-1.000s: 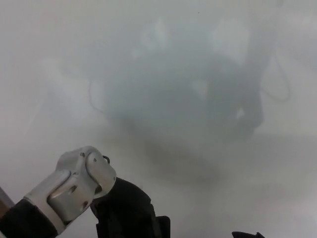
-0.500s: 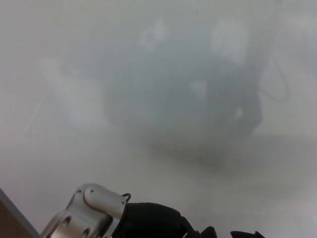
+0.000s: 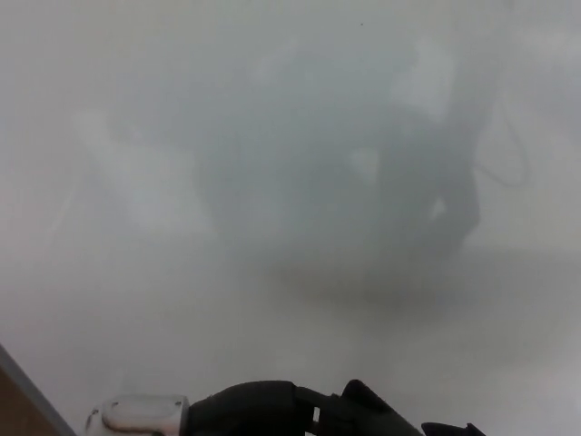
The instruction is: A magnetic marker holder is on the left hand side of the white board, the robot put the index and middle finger into the opening of the container and pull off the magnetic holder and hand it to a human on the left hand side.
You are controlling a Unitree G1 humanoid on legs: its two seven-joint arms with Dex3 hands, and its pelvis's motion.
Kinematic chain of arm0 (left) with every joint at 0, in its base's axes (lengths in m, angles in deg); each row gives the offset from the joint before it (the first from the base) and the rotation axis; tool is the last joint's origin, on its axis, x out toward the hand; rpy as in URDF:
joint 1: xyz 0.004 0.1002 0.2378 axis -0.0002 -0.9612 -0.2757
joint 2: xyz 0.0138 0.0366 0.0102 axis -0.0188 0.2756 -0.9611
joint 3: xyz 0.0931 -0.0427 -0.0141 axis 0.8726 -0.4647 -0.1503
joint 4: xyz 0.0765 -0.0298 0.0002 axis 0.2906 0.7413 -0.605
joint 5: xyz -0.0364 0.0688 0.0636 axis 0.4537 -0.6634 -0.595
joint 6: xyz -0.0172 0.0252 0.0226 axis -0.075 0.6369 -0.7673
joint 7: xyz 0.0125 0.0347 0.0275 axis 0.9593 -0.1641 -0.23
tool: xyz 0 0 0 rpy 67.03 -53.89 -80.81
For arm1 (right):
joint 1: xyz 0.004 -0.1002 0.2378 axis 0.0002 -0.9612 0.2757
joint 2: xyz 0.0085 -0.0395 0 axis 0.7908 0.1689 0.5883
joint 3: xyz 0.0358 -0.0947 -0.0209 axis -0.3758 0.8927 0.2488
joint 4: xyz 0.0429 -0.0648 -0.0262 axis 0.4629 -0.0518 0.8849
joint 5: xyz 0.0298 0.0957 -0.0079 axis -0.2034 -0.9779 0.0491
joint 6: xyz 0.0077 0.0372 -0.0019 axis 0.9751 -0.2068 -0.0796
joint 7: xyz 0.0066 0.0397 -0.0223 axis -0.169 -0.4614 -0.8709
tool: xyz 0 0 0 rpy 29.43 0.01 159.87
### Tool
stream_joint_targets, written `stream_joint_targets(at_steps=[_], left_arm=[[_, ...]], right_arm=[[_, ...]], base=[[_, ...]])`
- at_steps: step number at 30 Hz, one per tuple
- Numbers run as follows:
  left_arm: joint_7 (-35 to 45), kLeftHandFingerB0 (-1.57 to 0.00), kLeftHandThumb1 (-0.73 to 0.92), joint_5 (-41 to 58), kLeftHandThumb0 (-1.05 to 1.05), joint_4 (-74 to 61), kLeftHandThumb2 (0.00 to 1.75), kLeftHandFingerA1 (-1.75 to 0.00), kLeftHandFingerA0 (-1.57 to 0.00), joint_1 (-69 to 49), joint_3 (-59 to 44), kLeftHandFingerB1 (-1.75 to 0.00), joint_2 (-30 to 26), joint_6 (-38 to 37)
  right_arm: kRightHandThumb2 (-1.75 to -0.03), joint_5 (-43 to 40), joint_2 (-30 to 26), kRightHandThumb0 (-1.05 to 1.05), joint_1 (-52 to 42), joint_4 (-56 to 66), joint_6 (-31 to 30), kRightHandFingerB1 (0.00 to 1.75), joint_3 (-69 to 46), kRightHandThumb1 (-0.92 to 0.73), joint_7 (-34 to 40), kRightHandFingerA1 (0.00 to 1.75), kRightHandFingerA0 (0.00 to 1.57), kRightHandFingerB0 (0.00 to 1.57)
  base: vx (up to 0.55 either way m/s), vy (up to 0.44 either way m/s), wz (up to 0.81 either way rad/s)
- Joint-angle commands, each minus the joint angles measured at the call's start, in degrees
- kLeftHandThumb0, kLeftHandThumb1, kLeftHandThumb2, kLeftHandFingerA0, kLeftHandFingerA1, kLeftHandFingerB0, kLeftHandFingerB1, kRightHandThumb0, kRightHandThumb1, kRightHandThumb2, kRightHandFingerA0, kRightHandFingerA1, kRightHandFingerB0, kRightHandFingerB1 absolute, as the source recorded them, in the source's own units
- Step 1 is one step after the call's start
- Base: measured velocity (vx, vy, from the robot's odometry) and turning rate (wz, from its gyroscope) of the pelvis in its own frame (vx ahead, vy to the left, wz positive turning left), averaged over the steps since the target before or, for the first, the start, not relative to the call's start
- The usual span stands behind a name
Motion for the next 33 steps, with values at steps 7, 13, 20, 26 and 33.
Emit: stream_joint_targets(at_steps=[7, 13, 20, 26, 33], left_arm=[[-1.21, -0.15, 0.65, 56.62, -0.94, -13.98, 1.07, -0.57, -0.49, -14.09, -26.47, -0.47, 9.87, 5.08], [-0.94, -0.21, 0.89, 56.42, -0.99, -15.18, 0.64, -0.5, -0.65, -14.99, -26.37, -0.39, 11.52, 4.16], [-2.42, -0.33, 0.91, 58.38, -0.93, -17.19, 0.68, -0.54, -0.61, -15.79, -26.68, -0.41, 14.48, 2.06], [-8.51, -0.42, 0.68, 61.75, -0.5, -20.83, 0.83, -0.55, -0.52, -13.12, -30.55, -0.4, 15.23, -2.56], [-7.71, -0.4, 0.92, 65.19, -0.76, -18.79, 0.71, -0.5, -0.61, -7.84, -37.0, -0.34, 11.33, -3.12]], right_arm=[[-0.6, 0.06, -1.31, -0.47, -0.54, -0.88, -0.6, 0.55, 0.23, -0.66, -1.31, 0.68, 0.89, 0.53], [-0.6, 0.91, -1.52, -0.48, -1.19, -0.8, -0.36, 0.56, 0.84, -0.66, -0.42, 0.69, 0.89, 0.54], [-0.94, 0.41, -1.37, -0.49, -2.17, -1.14, -0.48, 0.67, 0.75, -0.54, -1.43, 0.78, 0.84, 0.52], [-0.93, 0.79, -1.29, -0.49, -2.5, -1.32, -1.13, 0.66, 1.0, -0.54, -0.8, 0.78, 0.84, 0.5], [-0.94, 0.97, -1.28, -0.5, -2.43, -1.27, -0.94, 0.66, 1.19, -0.55, -0.4, 0.78, 0.84, 0.5]], base=[[0.0, 0.0, 0.0], [0.0, 0.0, 0.0], [0.0, 0.0, 0.0], [0.0, 0.0, 0.0], [0.0, 0.0, 0.0]])
